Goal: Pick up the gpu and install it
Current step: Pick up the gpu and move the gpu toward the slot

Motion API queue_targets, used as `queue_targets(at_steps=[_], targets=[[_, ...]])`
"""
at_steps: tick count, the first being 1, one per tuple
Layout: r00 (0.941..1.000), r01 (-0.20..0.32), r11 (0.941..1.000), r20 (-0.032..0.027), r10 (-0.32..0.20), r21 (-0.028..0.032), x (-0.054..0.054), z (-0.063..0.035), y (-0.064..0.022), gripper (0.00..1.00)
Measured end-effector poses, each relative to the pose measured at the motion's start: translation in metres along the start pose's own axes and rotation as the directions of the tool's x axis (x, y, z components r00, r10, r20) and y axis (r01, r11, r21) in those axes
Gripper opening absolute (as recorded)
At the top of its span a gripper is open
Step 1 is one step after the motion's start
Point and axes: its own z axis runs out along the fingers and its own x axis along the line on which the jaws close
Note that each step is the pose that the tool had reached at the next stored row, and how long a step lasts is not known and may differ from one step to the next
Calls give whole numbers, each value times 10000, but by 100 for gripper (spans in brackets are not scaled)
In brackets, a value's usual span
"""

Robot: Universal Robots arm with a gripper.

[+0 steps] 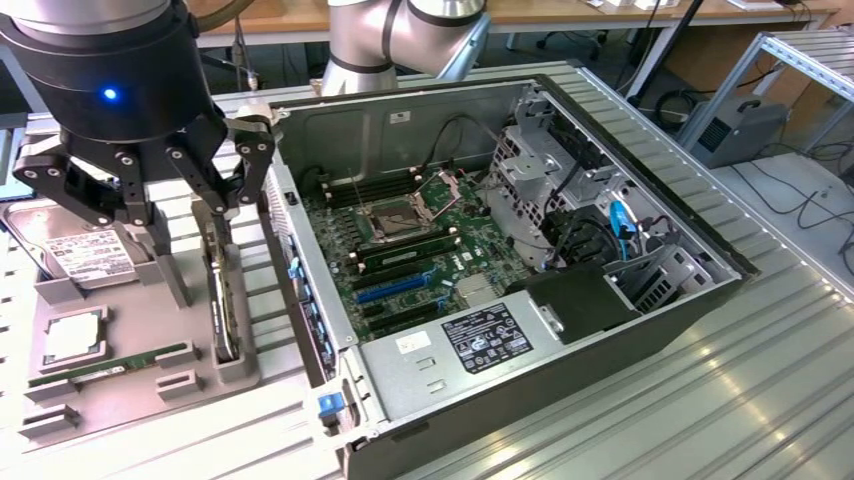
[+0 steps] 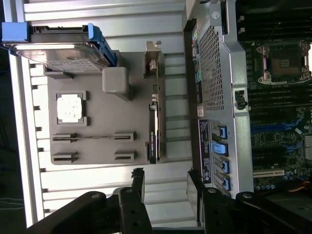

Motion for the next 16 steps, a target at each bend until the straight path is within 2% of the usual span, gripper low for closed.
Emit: queue_targets(at_steps=[16], targets=[[10000, -5, 10000, 0, 5, 1, 3, 58, 11, 48]])
